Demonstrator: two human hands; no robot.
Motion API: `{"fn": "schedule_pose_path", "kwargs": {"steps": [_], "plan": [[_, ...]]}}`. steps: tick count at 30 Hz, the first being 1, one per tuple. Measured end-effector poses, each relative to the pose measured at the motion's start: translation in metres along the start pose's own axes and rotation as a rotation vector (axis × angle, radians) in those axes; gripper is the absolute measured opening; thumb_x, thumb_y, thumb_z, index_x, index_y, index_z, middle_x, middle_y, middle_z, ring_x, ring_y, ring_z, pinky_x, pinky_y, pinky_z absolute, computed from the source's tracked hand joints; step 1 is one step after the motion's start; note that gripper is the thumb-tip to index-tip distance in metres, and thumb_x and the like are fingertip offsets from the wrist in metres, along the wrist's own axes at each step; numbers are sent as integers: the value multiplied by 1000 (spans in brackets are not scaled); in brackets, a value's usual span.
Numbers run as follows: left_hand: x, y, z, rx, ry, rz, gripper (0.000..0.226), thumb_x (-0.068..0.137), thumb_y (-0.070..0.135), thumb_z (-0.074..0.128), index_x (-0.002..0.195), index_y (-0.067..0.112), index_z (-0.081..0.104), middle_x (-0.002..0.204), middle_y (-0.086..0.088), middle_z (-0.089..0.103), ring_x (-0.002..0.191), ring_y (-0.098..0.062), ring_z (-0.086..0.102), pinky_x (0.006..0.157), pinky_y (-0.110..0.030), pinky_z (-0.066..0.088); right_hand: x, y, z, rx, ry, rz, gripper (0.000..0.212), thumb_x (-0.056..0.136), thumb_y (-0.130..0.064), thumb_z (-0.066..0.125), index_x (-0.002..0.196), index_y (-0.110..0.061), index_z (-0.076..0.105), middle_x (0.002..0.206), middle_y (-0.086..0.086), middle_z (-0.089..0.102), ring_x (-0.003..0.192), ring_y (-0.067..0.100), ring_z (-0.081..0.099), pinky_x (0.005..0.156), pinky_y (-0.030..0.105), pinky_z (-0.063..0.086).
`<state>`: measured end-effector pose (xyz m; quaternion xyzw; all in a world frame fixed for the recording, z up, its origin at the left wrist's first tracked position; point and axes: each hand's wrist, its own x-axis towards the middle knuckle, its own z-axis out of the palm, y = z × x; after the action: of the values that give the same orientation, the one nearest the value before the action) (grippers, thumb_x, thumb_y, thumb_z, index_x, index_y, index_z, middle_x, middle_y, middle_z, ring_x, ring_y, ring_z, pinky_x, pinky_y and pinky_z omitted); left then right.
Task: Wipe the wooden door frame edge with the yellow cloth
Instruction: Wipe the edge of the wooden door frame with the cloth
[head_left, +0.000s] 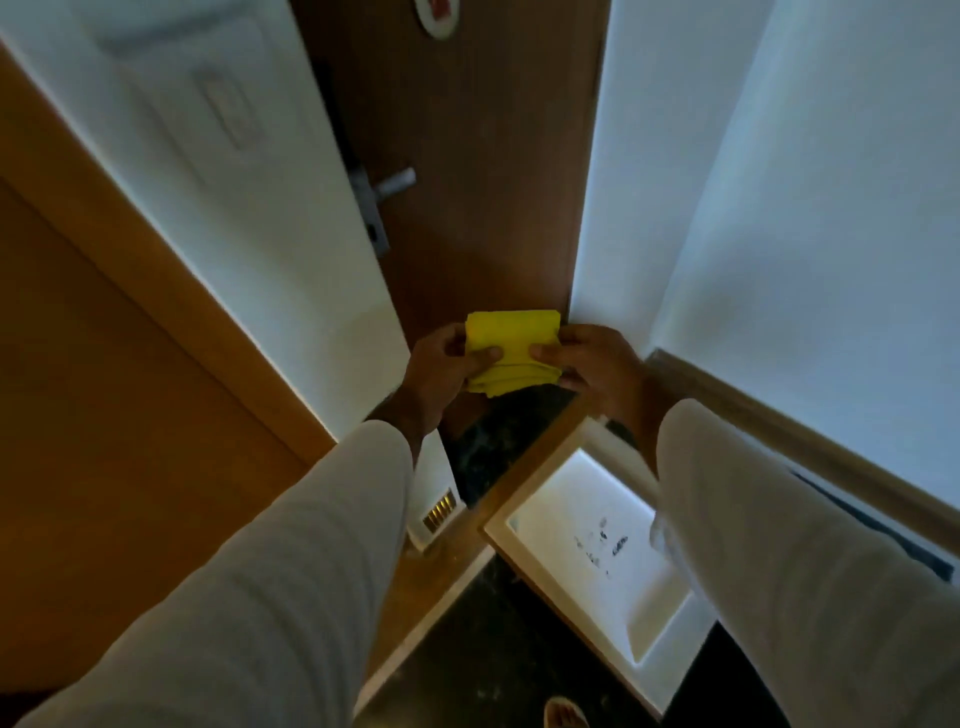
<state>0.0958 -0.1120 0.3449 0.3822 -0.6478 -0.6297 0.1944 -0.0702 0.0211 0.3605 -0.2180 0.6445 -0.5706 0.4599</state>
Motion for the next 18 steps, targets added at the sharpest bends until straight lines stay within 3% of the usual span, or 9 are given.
{"fn": "schedule_pose_path", "kwargs": {"steps": [4, 7, 10, 13, 16, 18], "plan": [[-43, 92, -53, -49, 55, 121, 38, 86, 12, 84, 122, 15, 70, 123, -12, 76, 107, -30, 76, 85, -45, 67, -41, -90, 43, -20, -69, -150, 40, 87, -12, 79, 125, -7, 69, 120, 12, 75, 110, 26, 74, 90, 34, 62], [-74, 153, -92, -61, 100, 219, 28, 84, 9, 85, 107, 20, 73, 112, -10, 78, 99, -27, 77, 83, -43, 67, -66, -150, 79, -30, -116, -266, 39, 88, -10, 78, 126, -4, 69, 120, 15, 76, 110, 29, 74, 98, 40, 60], [-112, 205, -138, -63, 166, 291, 30, 82, 7, 86, 108, 15, 73, 110, -13, 78, 96, -26, 77, 80, -41, 68, -92, -201, 124, -29, -166, -368, 39, 89, -6, 75, 127, 2, 67, 119, 18, 75, 109, 30, 73, 92, 34, 62], [-136, 241, -173, -54, 210, 350, 32, 82, 4, 85, 110, 12, 73, 105, -11, 78, 93, -27, 77, 78, -40, 68, -104, -233, 161, -26, -177, -435, 41, 88, -5, 76, 126, 7, 64, 121, 24, 72, 111, 36, 72, 93, 38, 62], [-164, 270, -212, -54, 266, 424, 26, 85, -1, 81, 108, 8, 74, 95, -4, 80, 80, -18, 78, 67, -31, 67, -114, -267, 203, -32, -230, -492, 38, 89, -6, 76, 123, 5, 65, 111, 17, 73, 94, 26, 73, 74, 26, 64], [-180, 286, -234, -51, 322, 470, 28, 85, -3, 80, 112, 2, 75, 88, 2, 82, 73, -13, 79, 64, -29, 67, -120, -288, 227, -36, -264, -532, 33, 89, -7, 76, 119, 3, 65, 111, 15, 72, 95, 23, 72, 72, 24, 62]]}}
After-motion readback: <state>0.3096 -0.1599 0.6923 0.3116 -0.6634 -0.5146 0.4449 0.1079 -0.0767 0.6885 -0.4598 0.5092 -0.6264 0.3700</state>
